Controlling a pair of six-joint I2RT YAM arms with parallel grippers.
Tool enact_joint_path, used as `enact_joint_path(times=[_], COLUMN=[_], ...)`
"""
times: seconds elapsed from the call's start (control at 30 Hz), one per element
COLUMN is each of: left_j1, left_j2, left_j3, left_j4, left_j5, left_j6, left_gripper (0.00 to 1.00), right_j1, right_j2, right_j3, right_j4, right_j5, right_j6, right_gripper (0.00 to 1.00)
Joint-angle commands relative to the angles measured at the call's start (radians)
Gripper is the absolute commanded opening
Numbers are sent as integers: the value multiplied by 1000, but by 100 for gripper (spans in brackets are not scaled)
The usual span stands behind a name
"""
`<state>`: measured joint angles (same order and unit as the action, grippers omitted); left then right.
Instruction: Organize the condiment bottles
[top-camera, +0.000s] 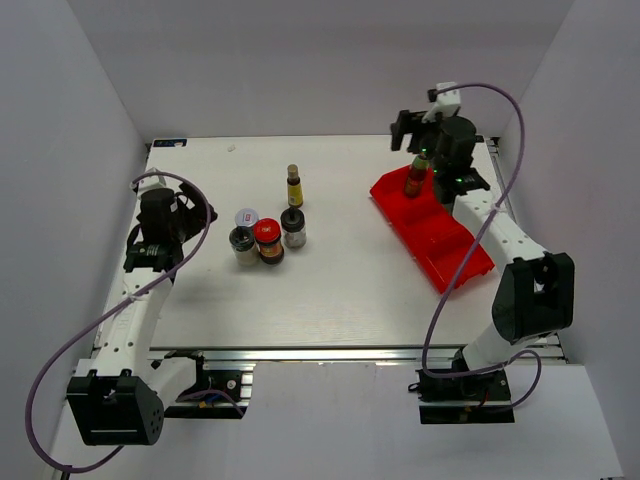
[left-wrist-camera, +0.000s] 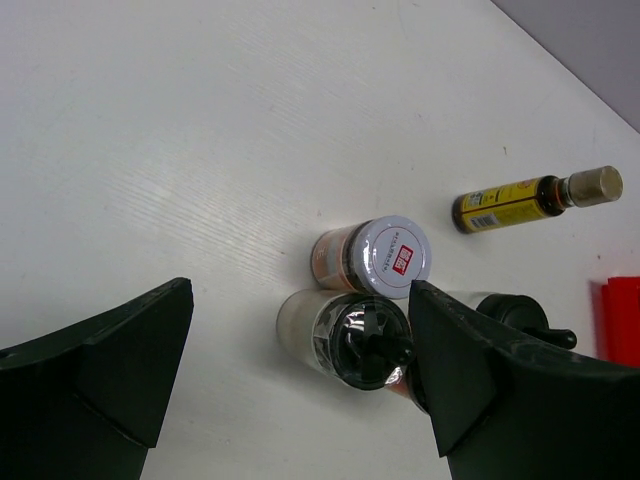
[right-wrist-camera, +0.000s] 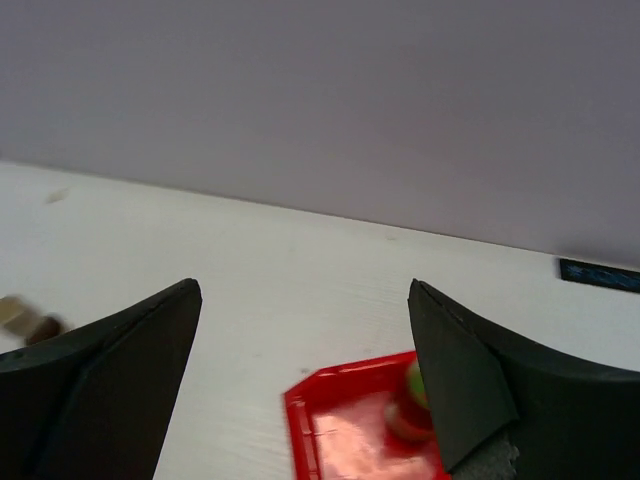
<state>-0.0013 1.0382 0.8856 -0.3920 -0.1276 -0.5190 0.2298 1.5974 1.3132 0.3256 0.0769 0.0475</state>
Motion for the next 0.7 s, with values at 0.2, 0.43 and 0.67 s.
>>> enact_joint_path(times=[0.2,0.43,0.67], left_j1=[0,0,0], left_j2=[-61,-49,-55], left_j3=[-37,-69,-97], left_j4=[-25,8,41], left_j5=[-58,-43,-17], left_j6=[-78,-64,-50], left_gripper=[98,98,98], right_j1=[284,365,405], right_j2=[183,465,616], right_j3=[112,329,422], right_j4=[-74,-37,32], right_j5=[-166,-180,-194], right_j6=[-43,-2,0], right_gripper=[89,89,89])
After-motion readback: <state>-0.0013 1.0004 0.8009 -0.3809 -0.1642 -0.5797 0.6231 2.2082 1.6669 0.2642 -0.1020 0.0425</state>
